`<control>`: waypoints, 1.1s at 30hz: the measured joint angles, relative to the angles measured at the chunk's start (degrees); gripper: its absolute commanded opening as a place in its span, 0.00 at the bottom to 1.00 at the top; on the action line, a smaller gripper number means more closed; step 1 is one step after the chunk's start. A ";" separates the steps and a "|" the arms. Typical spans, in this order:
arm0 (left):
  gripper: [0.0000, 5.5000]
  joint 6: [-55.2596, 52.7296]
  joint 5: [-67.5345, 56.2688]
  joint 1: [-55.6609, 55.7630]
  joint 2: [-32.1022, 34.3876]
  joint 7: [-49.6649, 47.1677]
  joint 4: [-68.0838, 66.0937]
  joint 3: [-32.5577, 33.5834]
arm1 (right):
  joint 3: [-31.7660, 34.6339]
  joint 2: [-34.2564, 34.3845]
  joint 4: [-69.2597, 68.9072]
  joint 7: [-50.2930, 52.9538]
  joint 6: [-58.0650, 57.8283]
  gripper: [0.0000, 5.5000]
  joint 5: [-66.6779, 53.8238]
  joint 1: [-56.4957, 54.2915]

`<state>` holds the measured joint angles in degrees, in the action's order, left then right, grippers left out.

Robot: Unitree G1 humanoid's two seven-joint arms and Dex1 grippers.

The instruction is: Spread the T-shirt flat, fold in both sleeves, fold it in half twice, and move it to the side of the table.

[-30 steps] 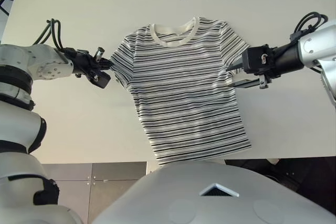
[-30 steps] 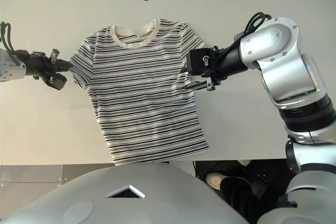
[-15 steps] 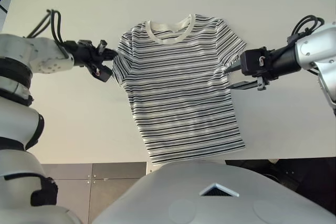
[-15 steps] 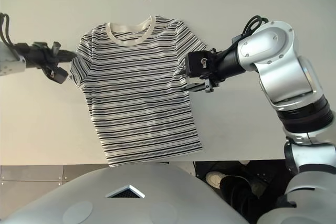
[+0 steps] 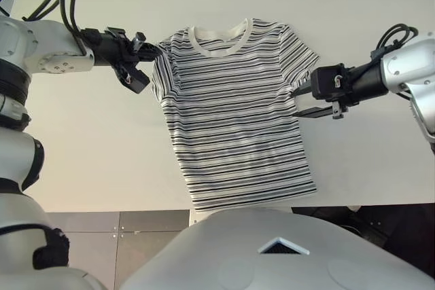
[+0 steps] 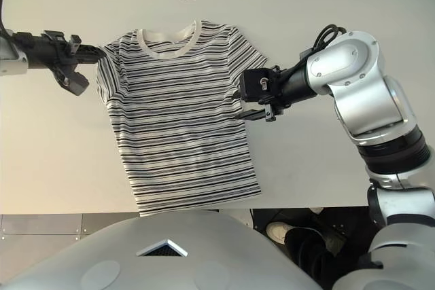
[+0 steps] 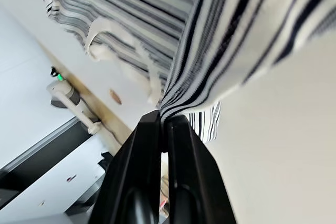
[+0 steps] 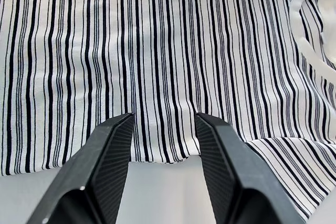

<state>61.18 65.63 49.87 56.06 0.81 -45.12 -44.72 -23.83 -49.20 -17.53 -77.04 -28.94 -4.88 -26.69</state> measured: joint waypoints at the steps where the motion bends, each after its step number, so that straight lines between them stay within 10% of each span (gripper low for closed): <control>1: 0.02 0.00 -0.02 -0.61 -0.95 0.84 0.38 -0.10 | 0.00 0.00 -0.04 0.00 -0.04 0.39 -0.01 0.02; 20: 0.02 -3.29 -6.96 1.72 -15.78 12.97 -8.49 0.53 | 0.02 0.00 -0.75 1.06 -0.87 0.39 -0.11 1.59; 33: 0.35 -4.51 -9.74 1.25 -17.69 15.54 -10.89 0.11 | 0.25 1.62 3.51 2.91 0.09 0.39 -0.71 0.37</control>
<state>56.68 55.89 51.12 38.37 16.35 -56.01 -44.61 -23.58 -47.57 -14.02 -74.13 -28.85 -5.60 -26.32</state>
